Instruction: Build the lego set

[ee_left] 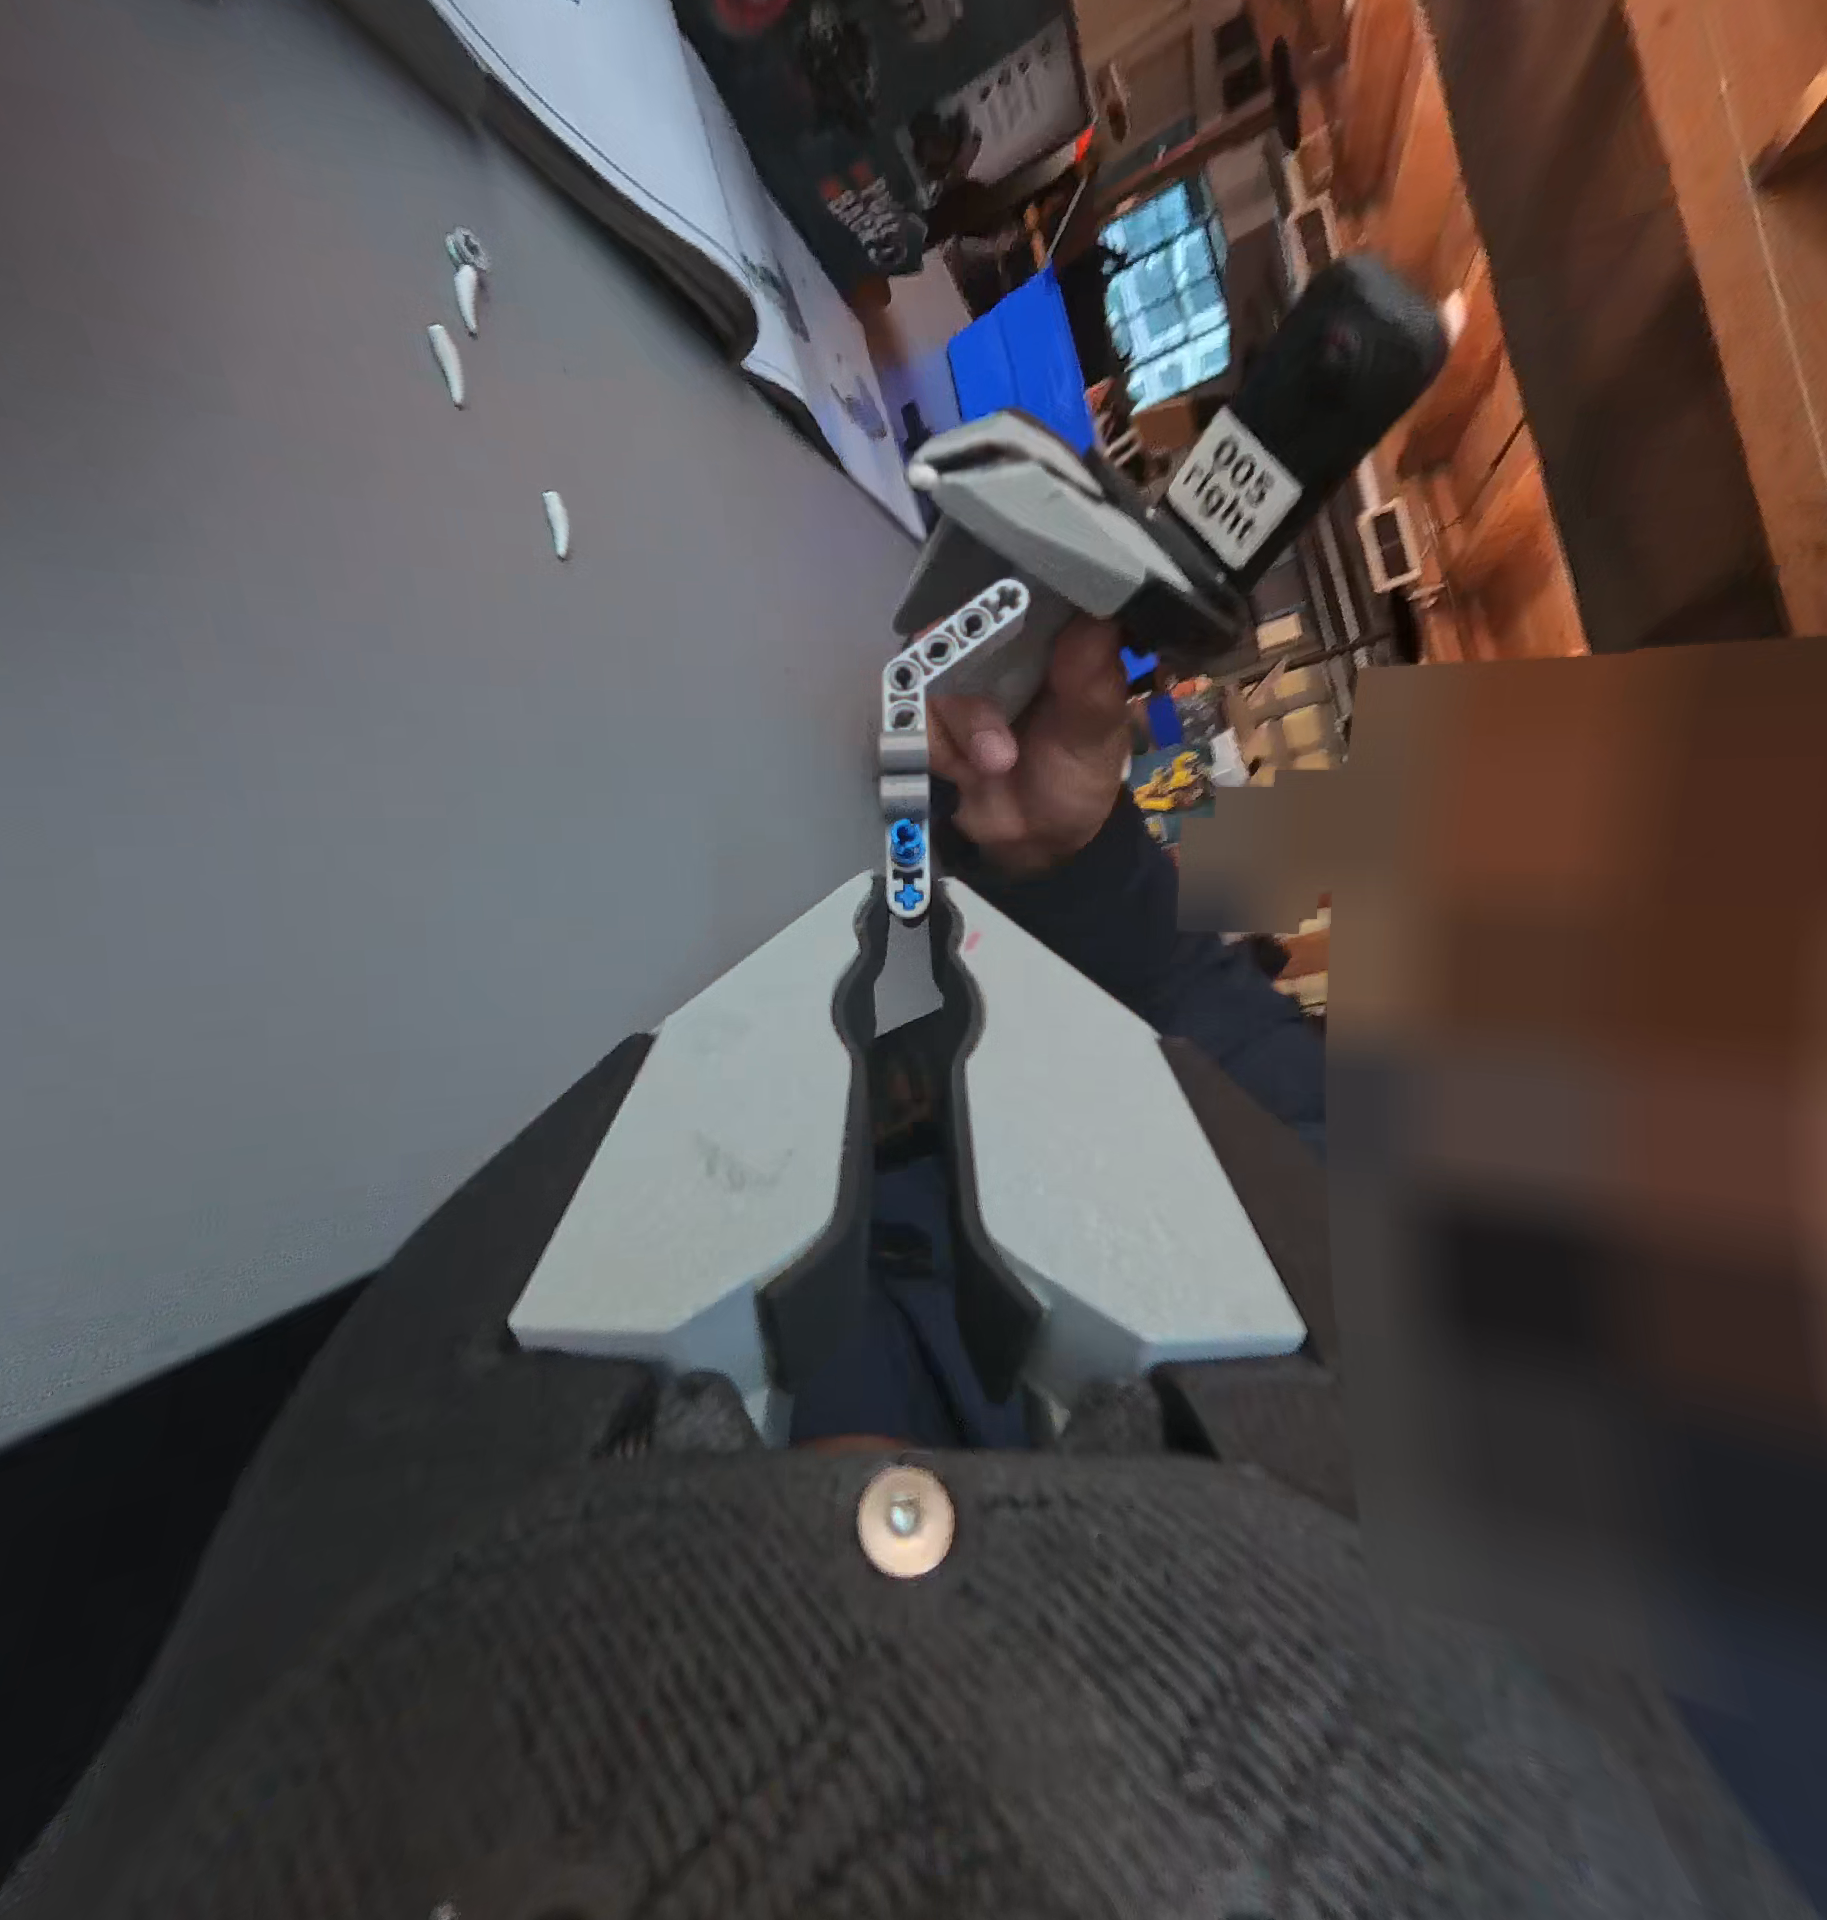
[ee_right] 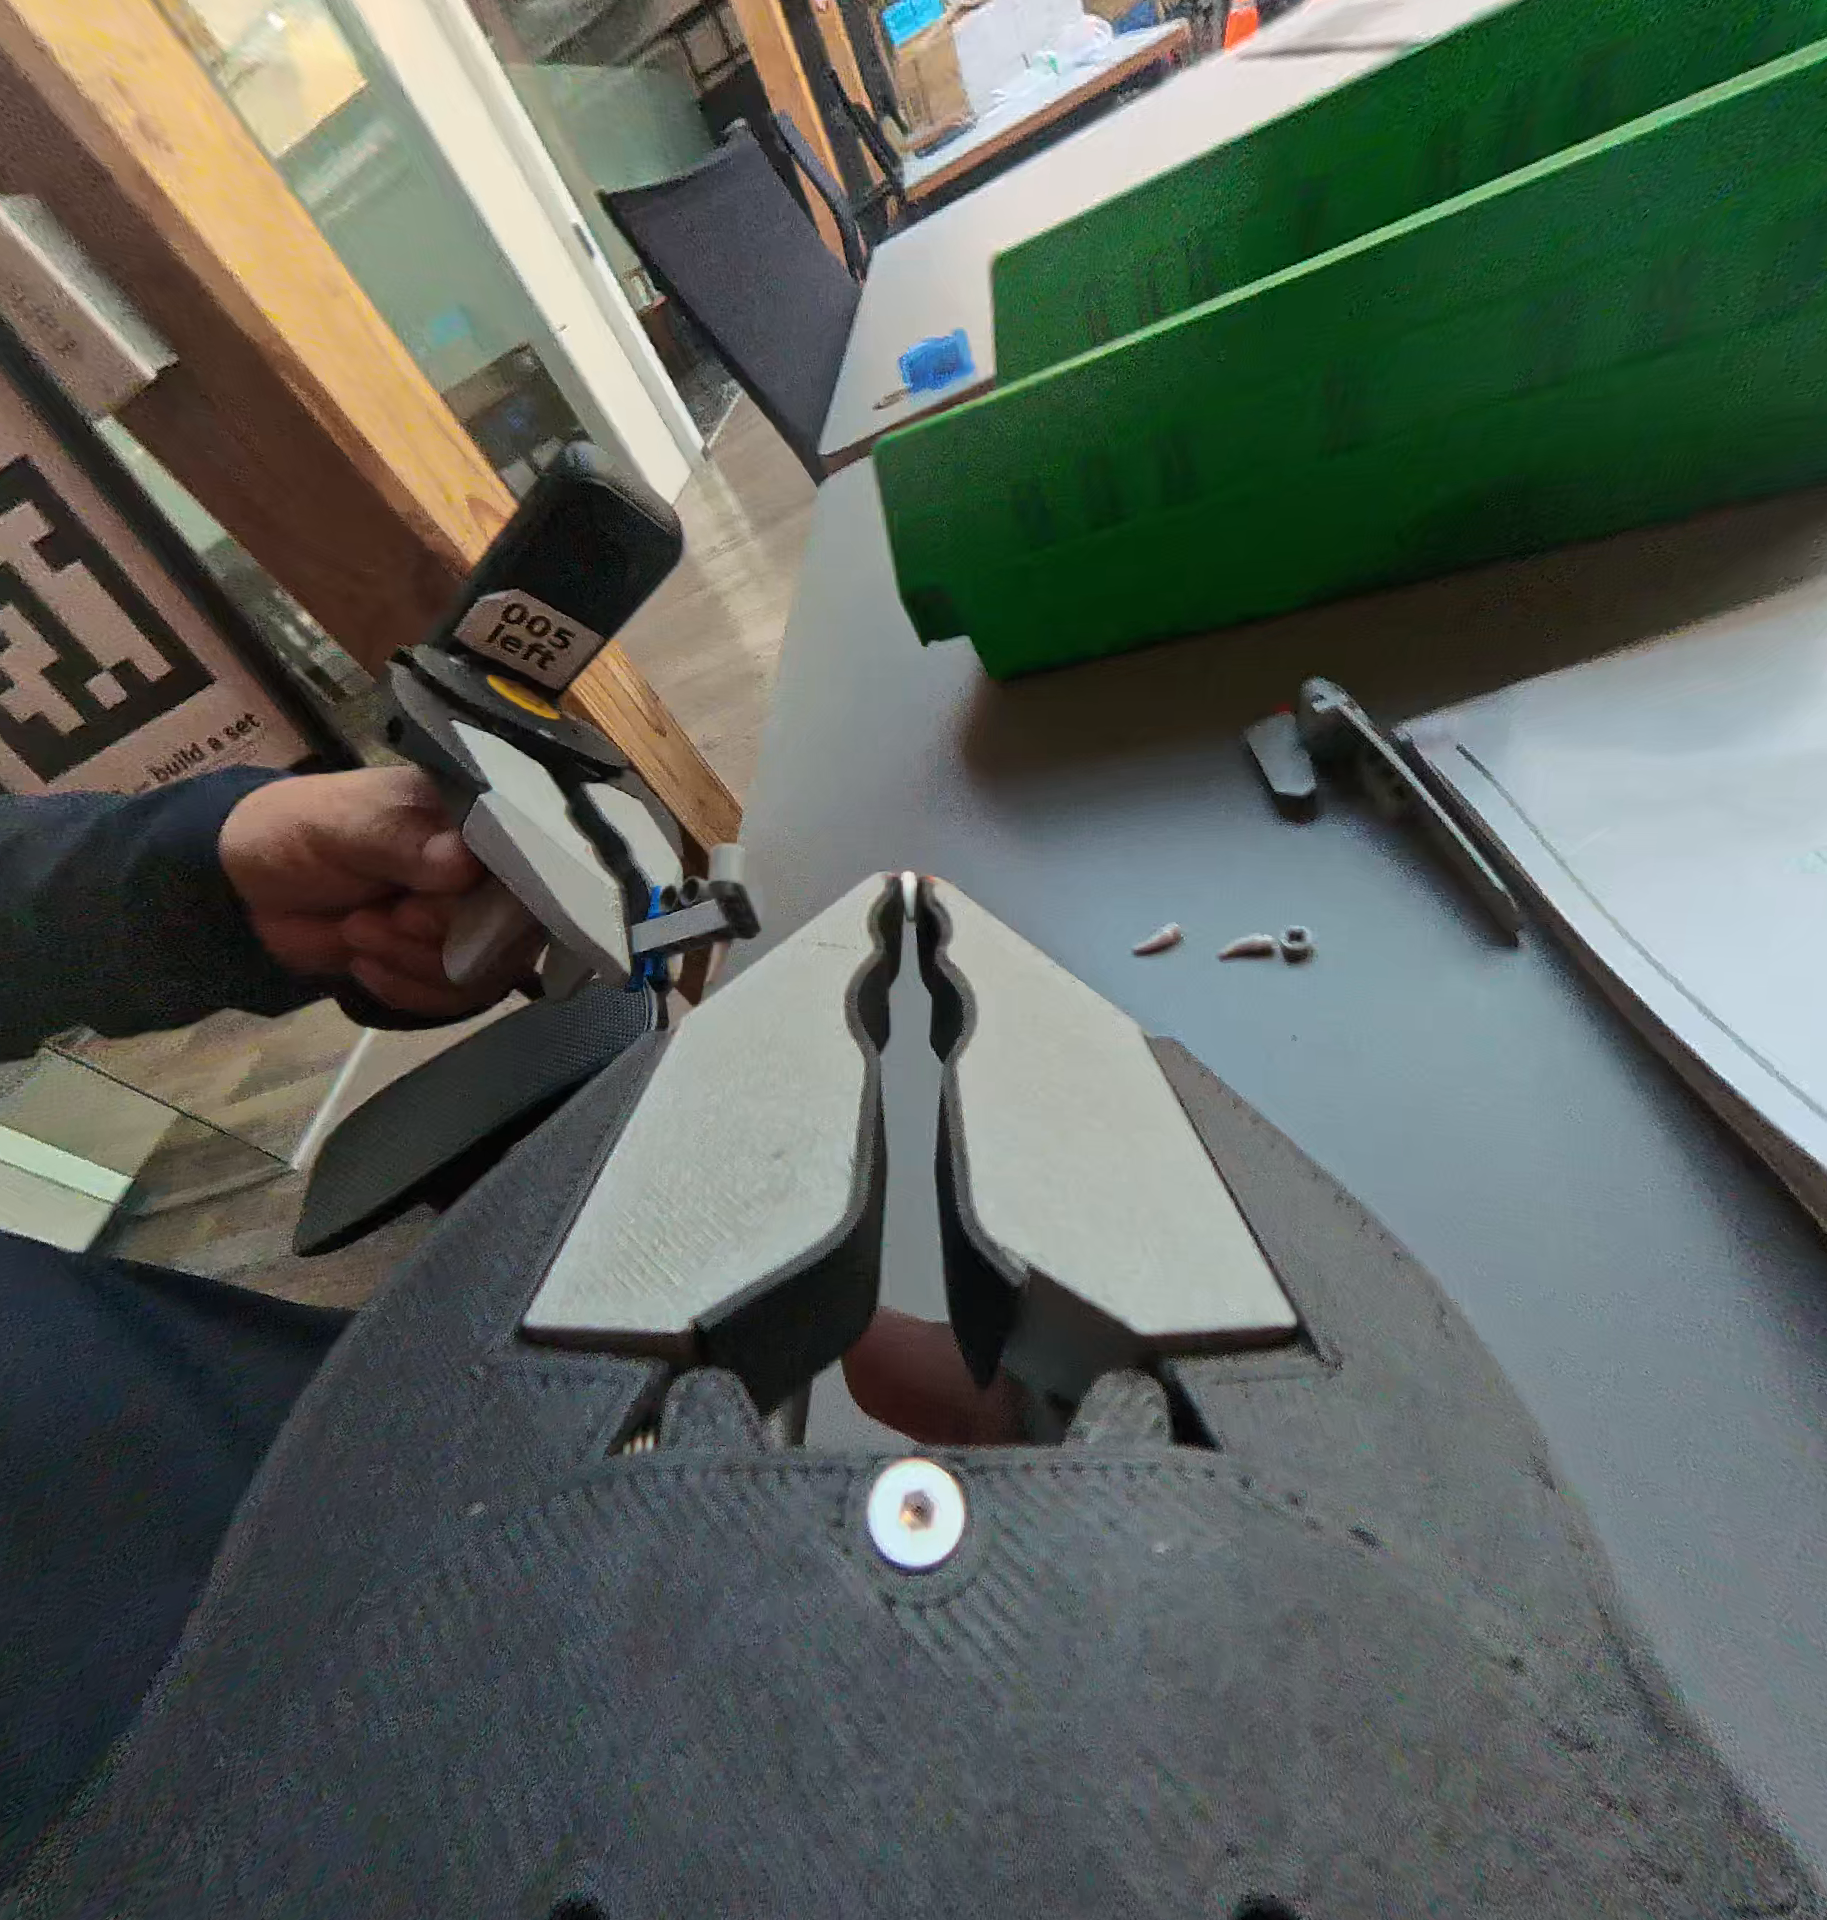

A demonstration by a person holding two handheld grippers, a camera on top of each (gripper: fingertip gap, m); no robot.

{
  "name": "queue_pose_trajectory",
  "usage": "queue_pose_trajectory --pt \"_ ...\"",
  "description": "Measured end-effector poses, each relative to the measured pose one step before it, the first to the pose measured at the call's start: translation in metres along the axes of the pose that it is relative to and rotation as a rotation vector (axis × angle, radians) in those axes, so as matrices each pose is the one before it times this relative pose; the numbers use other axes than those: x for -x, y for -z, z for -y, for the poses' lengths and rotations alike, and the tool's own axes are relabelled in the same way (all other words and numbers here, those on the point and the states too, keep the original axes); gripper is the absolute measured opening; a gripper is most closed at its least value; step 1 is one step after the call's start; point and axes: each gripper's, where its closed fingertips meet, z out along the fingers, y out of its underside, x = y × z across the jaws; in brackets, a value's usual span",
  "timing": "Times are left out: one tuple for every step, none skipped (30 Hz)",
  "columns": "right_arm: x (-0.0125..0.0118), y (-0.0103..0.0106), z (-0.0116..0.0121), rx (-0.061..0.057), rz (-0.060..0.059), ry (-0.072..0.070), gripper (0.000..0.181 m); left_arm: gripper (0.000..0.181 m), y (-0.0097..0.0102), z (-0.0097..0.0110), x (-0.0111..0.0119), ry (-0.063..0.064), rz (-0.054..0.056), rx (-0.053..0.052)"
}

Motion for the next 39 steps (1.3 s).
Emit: queue_pose_trajectory --pt "-0.00919 0.00155 -0.00156 0.0109 -0.018 -0.0244 0.0 0.005 -0.00155 0.00139 0.0085 -0.031 0.0456 0.0289" --pt "-0.00935 0.00128 -0.00179 0.0109 -0.0291 -0.0016 0.0 0.005 -0.0001 0.00284 0.01072 -0.0192 0.0497 0.0212" --pt "-0.00732 0.00034 -0.00311 0.0215 -0.0257 0.0019 0.0 0.005 0.00018 0.0029 0.00808 0.0043 0.026 0.0202" --pt "-0.004 -0.0009 -0.00357 0.0252 -0.0145 -0.0064 0.0 0.005 0.00033 0.00367 0.00613 0.0207 0.0149 0.0092" --pt "-0.00135 -0.00171 -0.00259 0.017 -0.0066 -0.0091 0.0 0.005 -0.00016 0.00327 0.0064 0.0323 0.026 0.0044" --pt "0.00086 -0.00318 -0.00256 0.0141 -0.0008 -0.003 0.0 0.005 -0.00098 0.00094 0.00495 0.0341 0.0249 0.0091" --pt "0.00175 -0.00475 -0.00372 0.0244 -0.0025 0.0051 0.0 0.005 -0.00172 0.0 0.00218 0.0359 0.0134 0.0054" --pt "0.00139 -0.00563 -0.00428 0.034 -0.0102 0.0126 0.0 0.005 -0.00239 -0.00191 0.00032 0.0363 0.0037 0.008" --pt "0.00077 -0.00565 -0.00285 0.0299 -0.0173 0.0183 0.0 0.005 -0.00302 -0.00359 0.00004 0.0382 -0.0005 0.0102" --pt "0.00067 -0.00507 -0.00145 0.0211 -0.0164 0.0161 0.0 0.005 -0.00297 -0.00402 -0.00015 0.0335 -0.0064 0.0066" --pt "0.00127 -0.00484 -0.00117 0.0181 -0.009 0.0082 0.0 0.005 -0.00249 -0.00403 0.00033 0.0231 -0.0057 0.0054" --pt "0.00187 -0.00416 -0.00133 0.0173 -0.0018 0.0022 0.0 0.005 -0.00164 -0.0025 0.0016 0.0122 0.0016 -0.0024" --pt "0.00218 -0.00356 -0.0013 0.0139 0.0014 0.0008 0.0 0.009 -0.00035 -0.00043 0.00308 0.0035 0.0131 -0.0116" --pt "0.00166 -0.00253 -0.00119 0.0111 -0.0025 0.003 0.0 0.01 0.00053 0.00055 0.00056 -0.0031 -0.0023 -0.0146" --pt "0.00072 -0.00159 -0.00129 0.0106 -0.0083 0.0081 0.0 0.012 0.00147 0.00094 -0.00082 -0.0009 -0.0097 -0.0146" --pt "-0.00038 -0.00038 -0.00074 0.0048 -0.0151 0.0107 0.0 0.017 0.00184 0.00025 -0.00104 -0.0045 -0.0081 -0.0096" --pt "-0.00043 0.00108 0.00094 -0.0102 -0.0126 0.0093 0.0 0.02 0.00261 -0.0004 -0.00058 -0.0075 0.0004 -0.0062" --pt "0.00055 0.002 0.00133 -0.0157 -0.0018 0.0049 0.0 0.024 0.0036 -0.00024 0.0001 -0.0122 0.0101 -0.0032" --pt "0.00047 0.00172 -0.00024 -0.0052 0.004 -0.0036 0.0 0.029 0.00452 0.00081 -0.00006 -0.0147 0.0126 -0.0052" --pt "0.00019 0.00137 -0.00147 0.0025 0.0075 -0.0107 0.0 0.036 0.00524 0.00176 0.00008 -0.0253 0.0154 -0.0059" --pt "0.00003 0.0013 -0.00086 0.0001 0.0089 -0.0121 0.0 0.041 0.00555 0.00327 0.00179 -0.049 0.0324 -0.0058" --pt "-0.00007 0.00132 0.00001 -0.0049 0.0073 -0.0095 0.0 0.045 0.00489 0.0037 0.00299 -0.0713 0.0458 0.0045" --pt "-0.00037 0.00138 0.0005 -0.0068 0.0041 -0.0057 0.0 0.045 0.00316 0.00369 0.00107 -0.0809 0.0321 0.0185" --pt "-0.00054 0.0014 0.00035 -0.0052 0.0011 -0.001 0.0 0.045 0.00077 0.00421 -0.00262 -0.0871 0.0053 0.026" --pt "-0.00047 0.00159 0.00025 -0.0046 0.0011 0.0039 0.0 0.045 -0.00148 0.00466 -0.00313 -0.09 -0.0058 0.0321" --pt "0.00003 0.00238 0.00065 -0.009 0.0038 0.0084 0.0 0.046 -0.00327 0.00521 -0.00261 -0.0936 -0.0126 0.0349" --pt "-0.00093 0.00316 0.00086 -0.0113 -0.0009 0.0117 0.0 0.046 -0.0047 0.00391 -0.00604 -0.1117 -0.0466 0.0447" --pt "-0.00235 0.00377 0.0004 -0.0089 -0.0072 0.0126 0.0 0.045 -0.0052 0.00023 -0.00195 -0.1219 -0.0326 0.0681" --pt "-0.00169 0.004 0.00057 -0.0104 0.0006 0.0094 0.0 0.045 -0.00464 -0.00085 0.00588 -0.115 0.0102 0.0714" --pt "-0.00035 0.004 0.00137 -0.0157 0.0123 0.002 0.0 0.045 -0.00475 -0.00021 0.00491 -0.1089 0.0006 0.0541" --pt "-0.00043 0.00374 0.00162 -0.0171 0.0139 -0.0052 0.0 0.043 -0.00468 -0.00139 -0.00122 -0.0936 -0.0417 0.0496" --pt "-0.00118 0.00294 0.00102 -0.0115 0.0096 -0.0091 0.0 0.044 -0.00417 -0.00028 0.00067 -0.0615 -0.0341 0.0384" --pt "-0.00132 0.00218 0.00003 -0.004 0.0072 -0.0098 0.0 0.045 -0.00338 0.00145 0.00143 -0.0343 -0.031 0.0208" --pt "-0.00089 0.00158 -0.00001 -0.0013 0.0078 -0.0077 0.0 0.044 -0.00293 0.00149 -0.00218 -0.0175 -0.0557 0.0188" --pt "-0.00027 0.00115 0.00029 -0.0028 0.0089 -0.0034 0.0 0.044 -0.00245 0.00114 0.00104 -0.0064 -0.0339 0.0193" --pt "0.00001 0.00075 0.00051 -0.003 0.0072 0.0007 0.0 0.045 -0.00202 0.00168 0.00397 -0.0018 -0.0113 0.0117" --pt "-0.00016 0.00022 0.00043 -0.0003 0.0047 0.0033 0.0 0.044 -0.0019 0.00197 -0.00069 -0.0023 -0.0378 0.0053" --pt "0.00015 -0.00015 -0.00011 0.0027 0.0048 0.0038 0.0 0.041 -0.00198 0.00163 -0.00207 -0.0004 -0.0408 0.0034" --pt "0.00076 -0.00033 -0.0002 0.0031 0.0068 0.003 0.0 0.039 -0.00238 0.0001 -0.00127 0.003 -0.032 0.0097"
